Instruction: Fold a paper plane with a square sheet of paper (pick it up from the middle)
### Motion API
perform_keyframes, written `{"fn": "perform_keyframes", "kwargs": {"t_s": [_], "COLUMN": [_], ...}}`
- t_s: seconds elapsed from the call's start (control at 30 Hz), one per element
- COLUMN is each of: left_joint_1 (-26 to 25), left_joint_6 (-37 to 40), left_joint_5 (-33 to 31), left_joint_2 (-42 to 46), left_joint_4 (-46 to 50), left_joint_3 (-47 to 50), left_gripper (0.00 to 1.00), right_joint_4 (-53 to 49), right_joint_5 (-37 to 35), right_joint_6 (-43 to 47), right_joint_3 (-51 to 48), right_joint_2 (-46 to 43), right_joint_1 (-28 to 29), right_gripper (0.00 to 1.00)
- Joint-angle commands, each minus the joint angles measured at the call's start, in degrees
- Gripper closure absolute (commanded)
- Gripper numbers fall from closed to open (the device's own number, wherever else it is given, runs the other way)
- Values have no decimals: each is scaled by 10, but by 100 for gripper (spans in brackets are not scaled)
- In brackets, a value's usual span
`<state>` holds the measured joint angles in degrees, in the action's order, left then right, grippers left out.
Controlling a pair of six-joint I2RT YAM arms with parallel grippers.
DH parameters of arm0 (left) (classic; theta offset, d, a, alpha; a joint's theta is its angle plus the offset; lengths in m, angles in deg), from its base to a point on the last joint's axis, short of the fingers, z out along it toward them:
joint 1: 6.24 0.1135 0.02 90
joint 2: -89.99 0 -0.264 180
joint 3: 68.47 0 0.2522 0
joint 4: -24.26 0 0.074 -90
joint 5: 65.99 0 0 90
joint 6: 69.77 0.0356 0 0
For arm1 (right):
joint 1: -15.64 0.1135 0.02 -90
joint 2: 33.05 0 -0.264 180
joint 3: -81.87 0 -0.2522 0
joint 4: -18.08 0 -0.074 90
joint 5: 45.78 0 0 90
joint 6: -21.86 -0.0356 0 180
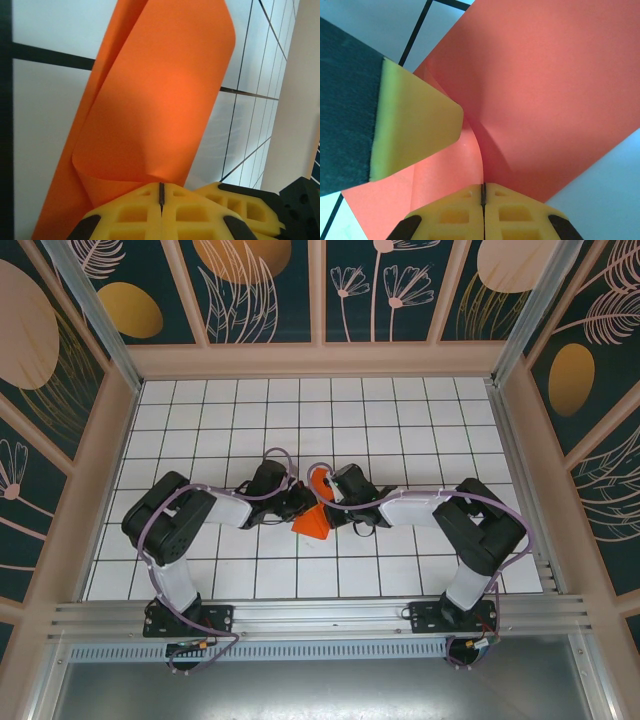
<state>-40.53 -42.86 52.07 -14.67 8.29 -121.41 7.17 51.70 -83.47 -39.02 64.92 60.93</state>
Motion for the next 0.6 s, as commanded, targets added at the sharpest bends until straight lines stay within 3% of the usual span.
{"fn": "perform_keyframes", "kwargs": {"t_s": [0.0, 0.3, 0.4, 0.57], "left_joint_1": [-1, -1, -1, 0], "left_joint_6": [17, 19, 24, 29], "left_joint_5": [-10, -33, -40, -41], "left_joint_2": [-17, -38, -34, -31], "left_joint_4": [16, 26, 28, 29], "left_joint_3": [-4, 22, 29, 31], "left_gripper": [100, 100, 100, 100], "right_joint_4": [-29, -25, -31, -53], "right_joint_5": [-12, -6, -7, -14], "right_joint_6": [7, -7, -24, -56], "right_joint_3": [-8, 1, 13, 20], "right_joint_2": [32, 28, 6, -60], "right_joint_1": [-5, -5, -6, -16], "right_gripper": [92, 89, 83, 64]}}
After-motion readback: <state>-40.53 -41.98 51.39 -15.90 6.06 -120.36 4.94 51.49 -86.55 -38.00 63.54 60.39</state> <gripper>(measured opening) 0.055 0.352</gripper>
